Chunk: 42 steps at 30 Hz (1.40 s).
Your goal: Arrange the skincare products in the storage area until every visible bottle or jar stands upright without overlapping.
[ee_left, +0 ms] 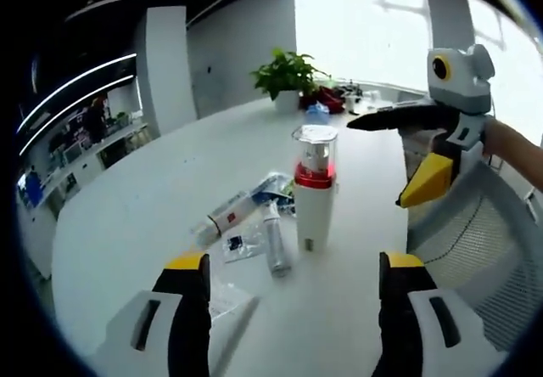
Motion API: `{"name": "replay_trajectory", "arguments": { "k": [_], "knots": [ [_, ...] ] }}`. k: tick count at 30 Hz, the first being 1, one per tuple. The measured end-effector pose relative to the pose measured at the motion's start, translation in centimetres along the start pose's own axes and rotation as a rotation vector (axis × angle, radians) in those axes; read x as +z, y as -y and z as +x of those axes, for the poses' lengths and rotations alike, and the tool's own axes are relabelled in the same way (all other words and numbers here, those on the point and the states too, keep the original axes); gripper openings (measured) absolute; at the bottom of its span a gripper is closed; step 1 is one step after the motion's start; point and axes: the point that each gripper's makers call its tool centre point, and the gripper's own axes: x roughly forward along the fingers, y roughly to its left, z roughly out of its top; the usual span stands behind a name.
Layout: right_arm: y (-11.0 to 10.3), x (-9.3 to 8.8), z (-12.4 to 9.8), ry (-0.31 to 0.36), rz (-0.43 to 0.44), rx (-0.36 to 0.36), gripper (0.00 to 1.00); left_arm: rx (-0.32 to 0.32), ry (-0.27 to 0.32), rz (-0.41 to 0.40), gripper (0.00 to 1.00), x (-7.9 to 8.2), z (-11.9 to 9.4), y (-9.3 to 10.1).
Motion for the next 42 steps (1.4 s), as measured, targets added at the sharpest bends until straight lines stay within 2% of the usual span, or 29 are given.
{"name": "replay_trajectory", "arguments": {
  "k": [5,10,14,24,31,38,42],
  "knots": [
    [-0.6,0.1,-0.2,0.003,0.001,0.011,0.99,0.042,0.000,-0.034,0.85,-0.3,-1.2,-0.5],
    [-1.1,-0.1,-0.4,-0.010,-0.008,0.017,1.00,0.067,-0.002,-0.035,0.89,-0.8,-2.2,-0.6],
    [-1.2,-0.1,-0.7,-0.010,-0.017,0.013,1.00,0.088,0.016,-0.047,0.97,-1.0,-3.1,-0.6],
    [-0.8,-0.4,-1.5,-0.021,-0.083,-0.031,1.00,0.143,0.064,-0.048,0.97,-1.1,-5.0,-0.4],
    [-1.0,-0.3,-1.9,-0.027,-0.074,-0.023,1.00,0.140,0.076,-0.061,0.97,-1.2,-5.6,0.1],
    [-1.2,-0.5,-2.1,-0.037,-0.067,-0.021,1.00,0.109,0.044,-0.053,0.97,-1.8,-5.5,0.6],
    [-1.3,-0.6,-2.0,-0.038,-0.053,-0.019,1.00,0.114,0.023,-0.055,0.97,-2.3,-5.5,0.0]
  ]
}}
